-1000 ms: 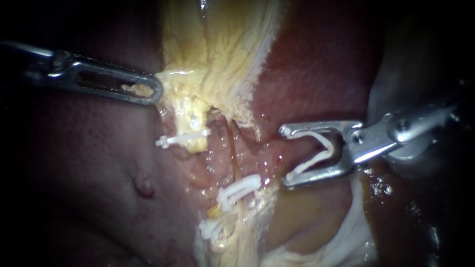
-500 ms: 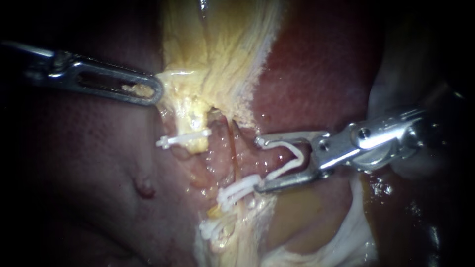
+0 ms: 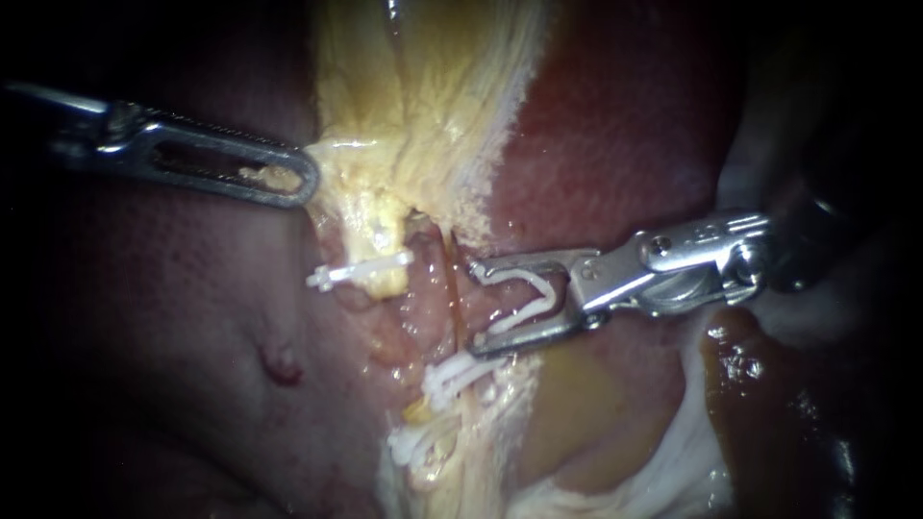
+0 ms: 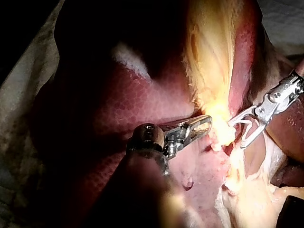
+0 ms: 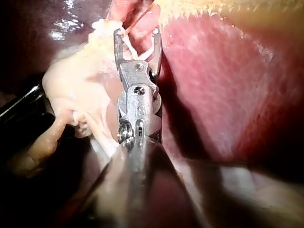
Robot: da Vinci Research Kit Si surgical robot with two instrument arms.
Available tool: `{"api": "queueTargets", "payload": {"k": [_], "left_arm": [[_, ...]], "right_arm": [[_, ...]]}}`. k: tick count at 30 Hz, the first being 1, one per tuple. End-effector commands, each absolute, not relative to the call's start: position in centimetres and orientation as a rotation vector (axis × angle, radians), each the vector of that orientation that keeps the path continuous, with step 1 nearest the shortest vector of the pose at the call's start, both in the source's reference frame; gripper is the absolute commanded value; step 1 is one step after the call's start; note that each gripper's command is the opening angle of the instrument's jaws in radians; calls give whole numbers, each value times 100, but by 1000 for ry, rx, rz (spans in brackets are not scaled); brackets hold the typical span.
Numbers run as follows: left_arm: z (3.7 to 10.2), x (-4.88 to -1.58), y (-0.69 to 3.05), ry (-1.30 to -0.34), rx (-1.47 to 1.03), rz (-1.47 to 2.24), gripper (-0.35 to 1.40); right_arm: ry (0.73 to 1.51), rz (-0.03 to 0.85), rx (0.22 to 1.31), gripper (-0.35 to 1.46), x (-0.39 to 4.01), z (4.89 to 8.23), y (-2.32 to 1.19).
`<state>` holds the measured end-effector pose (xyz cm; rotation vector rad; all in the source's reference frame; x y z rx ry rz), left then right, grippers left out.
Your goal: Clipping third clip right tube
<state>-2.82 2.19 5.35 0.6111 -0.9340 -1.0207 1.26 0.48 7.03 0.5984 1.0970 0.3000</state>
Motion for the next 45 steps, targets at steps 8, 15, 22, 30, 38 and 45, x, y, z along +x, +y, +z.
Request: {"api": "queueTargets", "payload": {"k": [8, 15, 22, 30, 38, 45], "left_arm": [[536, -283, 219, -934, 610, -1021, -35], [537, -283, 218, -934, 609, -1021, -35], [537, -284, 218, -934, 609, -1021, -35], [540, -283, 219, -934, 609, -1021, -35], [540, -283, 219, -934, 609, -1020, -35], [542, -282, 219, -934, 609, -1020, -35]], "right_arm": [[1147, 345, 657, 50, 148, 705, 49], [1193, 382, 699, 50, 163, 708, 50], [1230, 416, 748, 50, 166, 707, 52], [1303, 436, 848, 50, 166, 698, 51], [1361, 443, 930, 50, 166, 679, 48], [1404, 440, 983, 50, 166, 661, 47]]}}
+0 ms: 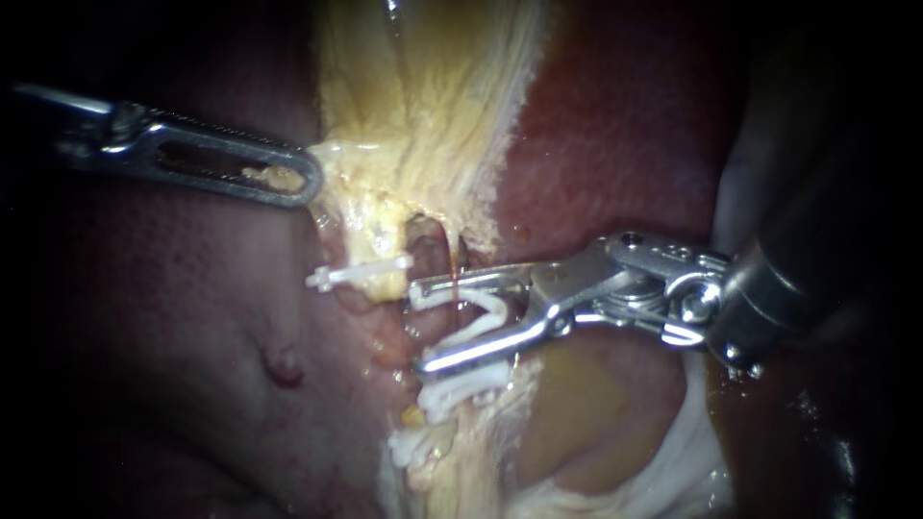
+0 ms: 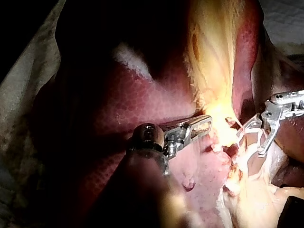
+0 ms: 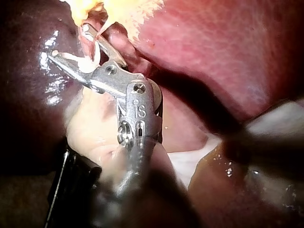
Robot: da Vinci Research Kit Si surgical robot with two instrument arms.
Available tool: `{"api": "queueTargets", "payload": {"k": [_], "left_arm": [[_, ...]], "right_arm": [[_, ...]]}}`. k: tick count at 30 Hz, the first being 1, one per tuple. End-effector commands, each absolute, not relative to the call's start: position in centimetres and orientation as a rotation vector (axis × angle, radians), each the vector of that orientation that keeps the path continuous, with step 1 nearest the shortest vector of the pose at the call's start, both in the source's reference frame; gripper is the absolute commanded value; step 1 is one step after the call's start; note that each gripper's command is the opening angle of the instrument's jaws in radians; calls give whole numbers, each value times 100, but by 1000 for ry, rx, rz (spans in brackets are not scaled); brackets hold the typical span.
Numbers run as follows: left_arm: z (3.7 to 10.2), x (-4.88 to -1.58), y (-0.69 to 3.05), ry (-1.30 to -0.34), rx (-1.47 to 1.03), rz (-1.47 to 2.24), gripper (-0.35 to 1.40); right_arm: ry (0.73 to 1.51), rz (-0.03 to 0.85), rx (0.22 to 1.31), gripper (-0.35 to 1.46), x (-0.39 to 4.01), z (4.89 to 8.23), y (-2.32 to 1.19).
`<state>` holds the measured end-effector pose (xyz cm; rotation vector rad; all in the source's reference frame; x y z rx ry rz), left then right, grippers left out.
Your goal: Clipping third clip right tube
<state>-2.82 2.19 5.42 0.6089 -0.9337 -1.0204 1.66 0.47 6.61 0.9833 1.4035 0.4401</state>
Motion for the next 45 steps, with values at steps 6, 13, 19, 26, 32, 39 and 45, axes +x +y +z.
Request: {"api": "queueTargets", "payload": {"k": [6, 13, 19, 26, 32, 39, 45], "left_arm": [[543, -282, 219, -934, 608, -1020, -35], [543, -283, 218, -935, 607, -1020, -35], [544, -283, 218, -935, 607, -1020, -35], [544, -283, 218, -935, 607, -1020, -35], [543, -283, 218, -935, 607, -1020, -35], [543, -283, 218, -935, 607, -1020, -35], [543, -282, 218, -935, 607, -1020, -35]], "right_arm": [[1415, 454, 996, 49, 163, 658, 51], [1408, 468, 1010, 45, 162, 660, 52], [1406, 469, 1017, 26, 154, 662, 53], [1406, 465, 1020, -1, 145, 668, 56], [1401, 473, 1030, -17, 144, 668, 56], [1369, 536, 1091, -35, 138, 668, 55], [1369, 538, 1099, -35, 137, 668, 55]]}}
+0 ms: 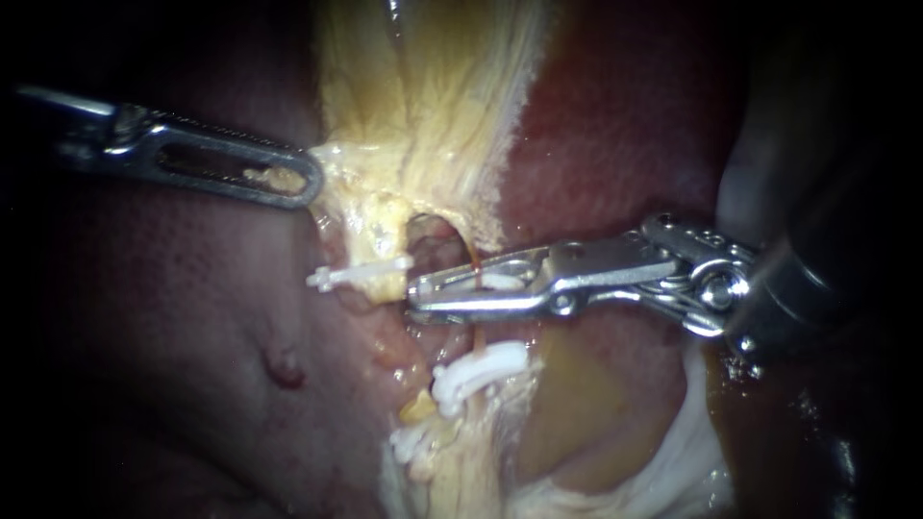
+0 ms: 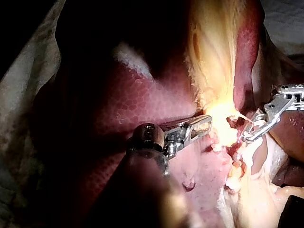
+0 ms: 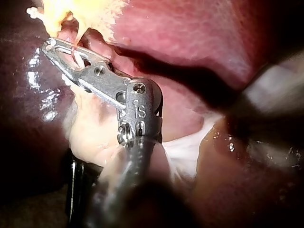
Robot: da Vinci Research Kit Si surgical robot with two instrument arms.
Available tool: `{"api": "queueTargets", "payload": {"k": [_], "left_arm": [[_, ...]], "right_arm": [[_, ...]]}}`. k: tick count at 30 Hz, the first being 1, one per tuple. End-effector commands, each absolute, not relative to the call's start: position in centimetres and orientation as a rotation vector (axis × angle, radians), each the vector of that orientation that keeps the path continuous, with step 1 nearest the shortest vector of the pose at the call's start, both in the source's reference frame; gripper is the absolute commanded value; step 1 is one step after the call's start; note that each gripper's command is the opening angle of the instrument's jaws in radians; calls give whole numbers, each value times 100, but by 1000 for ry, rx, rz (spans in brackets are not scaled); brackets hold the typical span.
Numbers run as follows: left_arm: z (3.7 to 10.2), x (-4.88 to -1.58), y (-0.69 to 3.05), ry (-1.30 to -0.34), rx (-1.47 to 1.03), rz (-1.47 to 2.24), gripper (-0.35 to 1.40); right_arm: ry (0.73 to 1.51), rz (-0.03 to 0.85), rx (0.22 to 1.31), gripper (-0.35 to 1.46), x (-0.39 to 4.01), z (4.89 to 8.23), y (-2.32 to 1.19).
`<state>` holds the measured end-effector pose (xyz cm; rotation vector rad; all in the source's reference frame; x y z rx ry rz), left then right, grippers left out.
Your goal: Clipping third clip right tube
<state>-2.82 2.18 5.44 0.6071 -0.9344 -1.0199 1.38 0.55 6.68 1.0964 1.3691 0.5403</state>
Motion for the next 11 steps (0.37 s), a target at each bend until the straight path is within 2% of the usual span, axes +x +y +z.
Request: {"api": "queueTargets", "payload": {"k": [1, 11], "left_arm": [[543, -282, 218, -935, 607, -1020, -35], [544, -282, 218, -935, 607, -1020, -35]], "right_arm": [[1369, 538, 1099, -35, 137, 668, 54], [1360, 531, 1099, -35, 138, 670, 52]]}}
